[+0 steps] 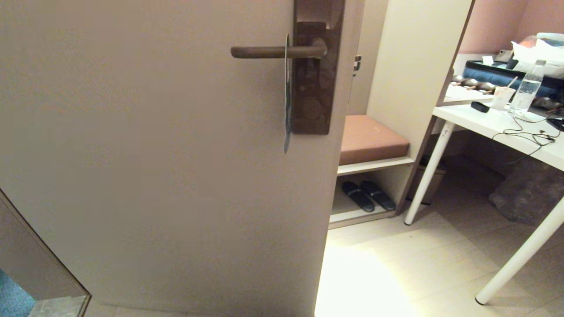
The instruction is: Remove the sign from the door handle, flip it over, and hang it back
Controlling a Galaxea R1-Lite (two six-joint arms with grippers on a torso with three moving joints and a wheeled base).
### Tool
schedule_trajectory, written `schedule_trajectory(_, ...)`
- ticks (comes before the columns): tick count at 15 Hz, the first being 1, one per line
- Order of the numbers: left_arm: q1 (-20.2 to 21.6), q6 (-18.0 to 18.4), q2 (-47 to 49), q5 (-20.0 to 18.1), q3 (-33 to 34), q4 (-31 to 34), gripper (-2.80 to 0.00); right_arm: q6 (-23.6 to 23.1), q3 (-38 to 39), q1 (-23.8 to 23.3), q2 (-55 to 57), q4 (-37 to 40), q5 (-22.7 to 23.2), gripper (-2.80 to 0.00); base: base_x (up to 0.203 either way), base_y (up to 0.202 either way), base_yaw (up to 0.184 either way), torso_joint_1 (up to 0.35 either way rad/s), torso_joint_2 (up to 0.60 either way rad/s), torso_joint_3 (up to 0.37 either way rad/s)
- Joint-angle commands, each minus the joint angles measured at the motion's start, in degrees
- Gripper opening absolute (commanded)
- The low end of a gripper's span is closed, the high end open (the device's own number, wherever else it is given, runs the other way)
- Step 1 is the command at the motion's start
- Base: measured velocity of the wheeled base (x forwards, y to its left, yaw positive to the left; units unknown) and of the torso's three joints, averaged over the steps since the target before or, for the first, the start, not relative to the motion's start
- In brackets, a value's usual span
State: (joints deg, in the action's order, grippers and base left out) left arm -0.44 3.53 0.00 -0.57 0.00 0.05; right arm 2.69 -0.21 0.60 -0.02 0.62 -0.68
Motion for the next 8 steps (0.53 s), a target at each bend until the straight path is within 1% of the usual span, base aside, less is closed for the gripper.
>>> schedule_trajectory(1, 0.00, 0.08, 0.00, 0.05, 0.00, 0.04, -2.80, -0.06, -0.06, 0.02, 0.02, 0.08, -0.02, -2.80, 0.000, 0.000, 0.000, 0.000, 0.00, 0.000)
schedule_trajectory(8, 0.00, -0.02, 0.01, 0.05, 0.00, 0.04, -2.80, -0.06, -0.06, 0.02, 0.02, 0.08, -0.02, -2.80, 0.000, 0.000, 0.000, 0.000, 0.00, 0.000)
